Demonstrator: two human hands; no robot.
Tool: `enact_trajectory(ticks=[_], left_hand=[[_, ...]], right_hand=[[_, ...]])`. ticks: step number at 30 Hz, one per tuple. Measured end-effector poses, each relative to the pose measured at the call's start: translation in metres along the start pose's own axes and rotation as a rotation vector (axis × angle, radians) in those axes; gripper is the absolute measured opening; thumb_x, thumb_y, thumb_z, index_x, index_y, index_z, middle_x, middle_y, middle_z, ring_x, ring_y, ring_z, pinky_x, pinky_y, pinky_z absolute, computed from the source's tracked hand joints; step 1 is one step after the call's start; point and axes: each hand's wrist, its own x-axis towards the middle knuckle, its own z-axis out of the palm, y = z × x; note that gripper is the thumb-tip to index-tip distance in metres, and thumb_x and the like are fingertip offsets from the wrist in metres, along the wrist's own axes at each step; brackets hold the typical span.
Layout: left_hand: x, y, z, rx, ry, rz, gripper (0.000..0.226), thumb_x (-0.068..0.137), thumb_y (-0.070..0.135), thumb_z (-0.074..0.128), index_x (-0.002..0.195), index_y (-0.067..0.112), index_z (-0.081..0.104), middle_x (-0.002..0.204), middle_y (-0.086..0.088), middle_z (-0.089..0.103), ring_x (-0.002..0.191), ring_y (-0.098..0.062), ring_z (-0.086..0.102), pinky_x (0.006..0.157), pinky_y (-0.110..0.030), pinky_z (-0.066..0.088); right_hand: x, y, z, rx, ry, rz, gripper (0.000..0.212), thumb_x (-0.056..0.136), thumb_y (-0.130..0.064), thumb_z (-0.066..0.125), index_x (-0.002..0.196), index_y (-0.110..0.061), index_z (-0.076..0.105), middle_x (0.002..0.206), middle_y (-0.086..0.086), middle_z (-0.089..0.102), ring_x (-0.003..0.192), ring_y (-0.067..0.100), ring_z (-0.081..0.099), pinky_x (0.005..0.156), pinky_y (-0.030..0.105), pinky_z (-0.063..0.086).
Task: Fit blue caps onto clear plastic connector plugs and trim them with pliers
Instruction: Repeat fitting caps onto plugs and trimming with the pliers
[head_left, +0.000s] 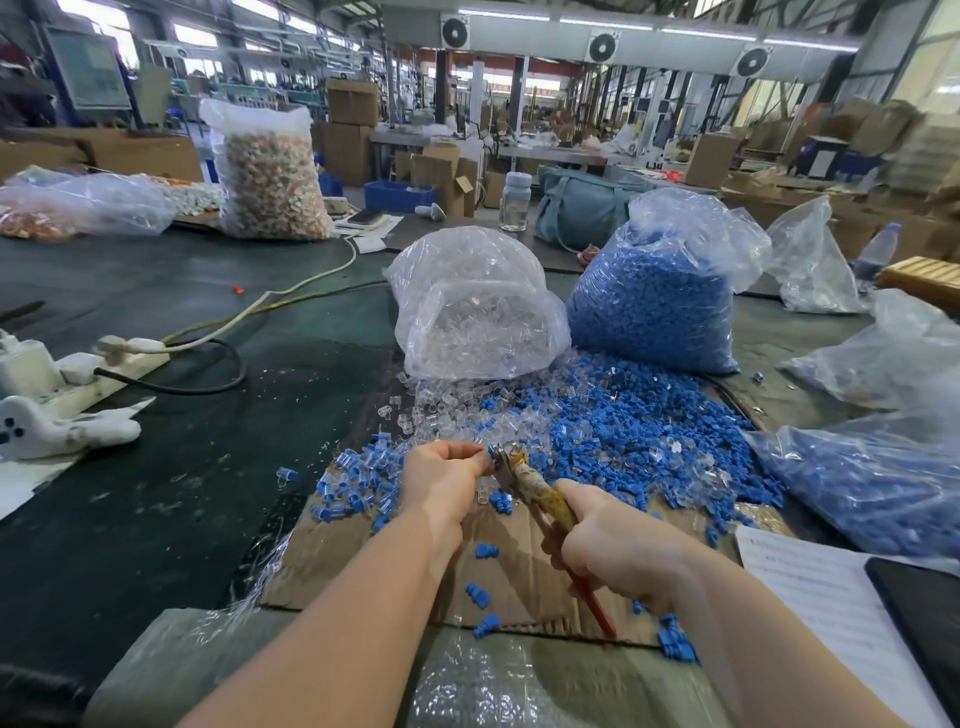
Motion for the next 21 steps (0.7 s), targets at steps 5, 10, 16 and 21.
enact_trajectory(ticks=[5, 10, 16, 21], left_hand=[[0.000, -0.002, 0.001, -0.037, 0.005, -0.007, 0.009, 0.085, 0.002, 0.061, 0.083, 0.011, 0.065, 0.078, -0.003, 0.067, 0.073, -0.010, 0.059, 0.063, -0.026, 0.042], [0.003, -0.006, 0.002, -0.089, 0.016, -0.049, 0.007, 0.086, 0.005, 0.062, 0.087, 0.010, 0.065, 0.079, -0.004, 0.068, 0.061, -0.010, 0.051, 0.054, -0.022, 0.042], [0.008, -0.015, -0.010, -0.167, 0.083, -0.095, 0.012, 0.087, -0.004, 0.057, 0.085, 0.008, 0.060, 0.071, -0.008, 0.060, 0.051, -0.011, 0.052, 0.043, -0.017, 0.048], [0.016, -0.019, -0.020, -0.160, 0.169, -0.115, 0.015, 0.087, -0.003, 0.057, 0.094, 0.009, 0.063, 0.074, -0.008, 0.063, 0.057, -0.014, 0.058, 0.049, -0.021, 0.048]], right_hand=[[-0.003, -0.002, -0.001, -0.076, 0.018, -0.009, 0.025, 0.080, 0.006, 0.035, 0.087, -0.018, 0.038, 0.082, 0.007, 0.045, 0.059, 0.017, 0.041, 0.046, 0.023, 0.036], [-0.007, -0.002, 0.003, 0.139, 0.003, 0.017, 0.033, 0.075, 0.009, 0.045, 0.091, -0.019, 0.046, 0.081, 0.006, 0.050, 0.058, 0.014, 0.044, 0.049, 0.023, 0.037], [0.009, 0.016, -0.001, 0.151, 0.333, 0.012, 0.050, 0.071, 0.010, 0.057, 0.115, -0.012, 0.051, 0.088, 0.007, 0.053, 0.059, 0.014, 0.050, 0.046, 0.022, 0.042], [0.024, 0.047, -0.016, -0.163, 0.643, 0.143, 0.060, 0.078, -0.021, 0.071, 0.132, -0.015, 0.046, 0.111, 0.010, 0.052, 0.104, 0.029, 0.053, 0.090, 0.044, 0.047]])
